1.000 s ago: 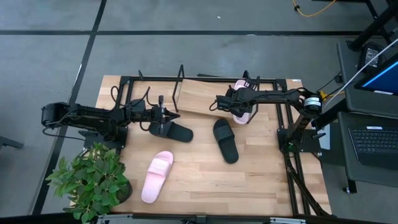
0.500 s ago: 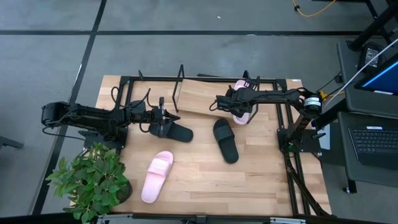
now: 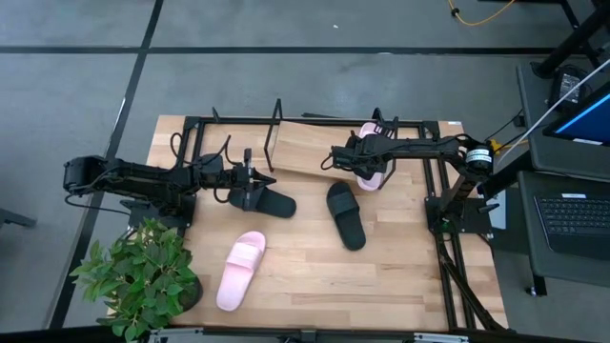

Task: Pick and place slides into the shelf
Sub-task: Put the right pink slide on the shelf

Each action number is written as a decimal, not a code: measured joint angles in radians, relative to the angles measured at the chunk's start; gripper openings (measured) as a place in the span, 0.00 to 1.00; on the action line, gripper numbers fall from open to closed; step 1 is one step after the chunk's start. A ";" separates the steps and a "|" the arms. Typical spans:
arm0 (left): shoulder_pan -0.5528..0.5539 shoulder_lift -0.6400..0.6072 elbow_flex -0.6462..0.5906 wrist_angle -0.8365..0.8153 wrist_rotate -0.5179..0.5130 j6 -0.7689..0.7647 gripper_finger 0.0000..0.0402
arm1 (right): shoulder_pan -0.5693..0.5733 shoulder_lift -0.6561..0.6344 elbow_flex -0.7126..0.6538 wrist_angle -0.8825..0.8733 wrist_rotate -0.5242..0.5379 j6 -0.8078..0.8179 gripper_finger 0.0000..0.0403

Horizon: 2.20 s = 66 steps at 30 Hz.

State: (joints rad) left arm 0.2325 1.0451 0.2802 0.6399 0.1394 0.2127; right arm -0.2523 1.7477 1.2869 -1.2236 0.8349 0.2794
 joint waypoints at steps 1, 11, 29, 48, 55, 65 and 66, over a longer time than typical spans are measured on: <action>0.000 0.000 0.000 0.000 0.000 0.000 0.00 | 0.000 0.000 0.000 0.000 0.000 0.001 0.03; 0.000 0.000 0.000 0.000 0.000 0.000 0.00 | 0.000 0.000 -0.001 0.008 -0.006 0.005 0.03; 0.000 0.000 0.000 -0.001 0.000 -0.001 0.00 | 0.000 0.014 -0.023 0.024 0.010 0.017 0.03; 0.000 0.000 0.000 -0.001 0.000 0.000 0.00 | -0.010 0.016 -0.063 0.059 0.028 -0.018 0.03; 0.000 0.000 0.000 -0.001 0.000 -0.001 0.00 | -0.017 0.021 -0.067 0.071 0.027 -0.026 0.03; 0.000 0.000 0.000 -0.001 0.000 -0.001 0.00 | -0.028 0.021 -0.067 0.085 0.003 -0.022 0.03; 0.000 0.000 0.000 -0.001 0.000 -0.001 0.00 | -0.030 0.021 -0.067 0.088 0.002 -0.022 0.03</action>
State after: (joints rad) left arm 0.2325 1.0451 0.2802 0.6392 0.1391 0.2119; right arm -0.2827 1.7683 1.2198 -1.1359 0.8371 0.2573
